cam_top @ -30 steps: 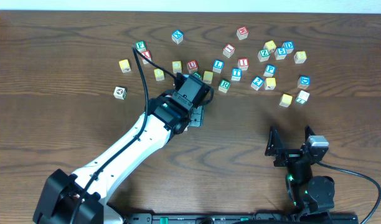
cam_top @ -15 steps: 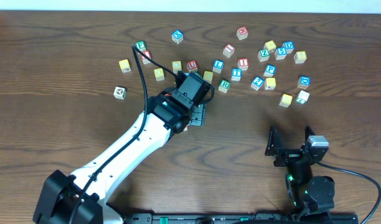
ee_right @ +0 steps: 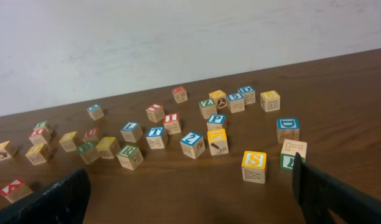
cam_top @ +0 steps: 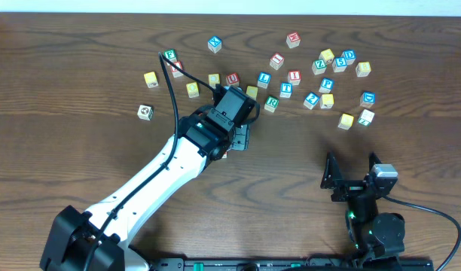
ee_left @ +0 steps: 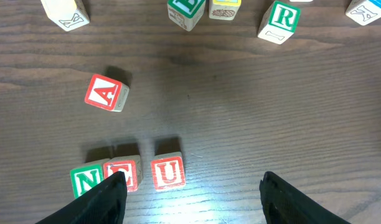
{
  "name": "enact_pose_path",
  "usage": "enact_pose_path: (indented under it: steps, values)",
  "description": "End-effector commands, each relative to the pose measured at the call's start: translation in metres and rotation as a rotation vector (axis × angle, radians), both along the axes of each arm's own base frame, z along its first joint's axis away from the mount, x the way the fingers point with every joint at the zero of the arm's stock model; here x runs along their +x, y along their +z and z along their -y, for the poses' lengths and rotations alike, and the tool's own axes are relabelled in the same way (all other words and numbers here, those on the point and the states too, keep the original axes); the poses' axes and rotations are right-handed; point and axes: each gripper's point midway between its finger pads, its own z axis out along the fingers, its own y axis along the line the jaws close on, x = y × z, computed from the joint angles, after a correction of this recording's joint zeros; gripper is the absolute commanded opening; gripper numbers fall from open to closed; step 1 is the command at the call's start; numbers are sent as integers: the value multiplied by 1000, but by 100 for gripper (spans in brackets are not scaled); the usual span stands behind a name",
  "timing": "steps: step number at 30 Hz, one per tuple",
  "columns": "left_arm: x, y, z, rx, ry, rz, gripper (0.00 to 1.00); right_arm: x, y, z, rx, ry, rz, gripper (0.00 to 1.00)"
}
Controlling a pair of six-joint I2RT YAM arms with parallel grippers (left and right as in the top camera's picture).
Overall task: Spell out NEURIPS
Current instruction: 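Move the left gripper up-right toward the green R block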
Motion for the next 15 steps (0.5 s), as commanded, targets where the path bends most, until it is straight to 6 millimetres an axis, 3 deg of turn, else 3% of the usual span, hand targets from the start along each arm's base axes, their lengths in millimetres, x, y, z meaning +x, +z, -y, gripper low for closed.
enact_pose_path:
  steps: [1, 10, 15]
  values:
    - [7, 18, 4, -22, -8, 42, 68, 0, -1, 0, 8, -1, -3, 99]
    - [8, 21, 4, -24, -9, 45, 67, 0, -1, 0, 8, -1, -3, 99]
    - [10, 33, 6, -13, -35, 56, 67, 0, -1, 0, 9, -1, -3, 99]
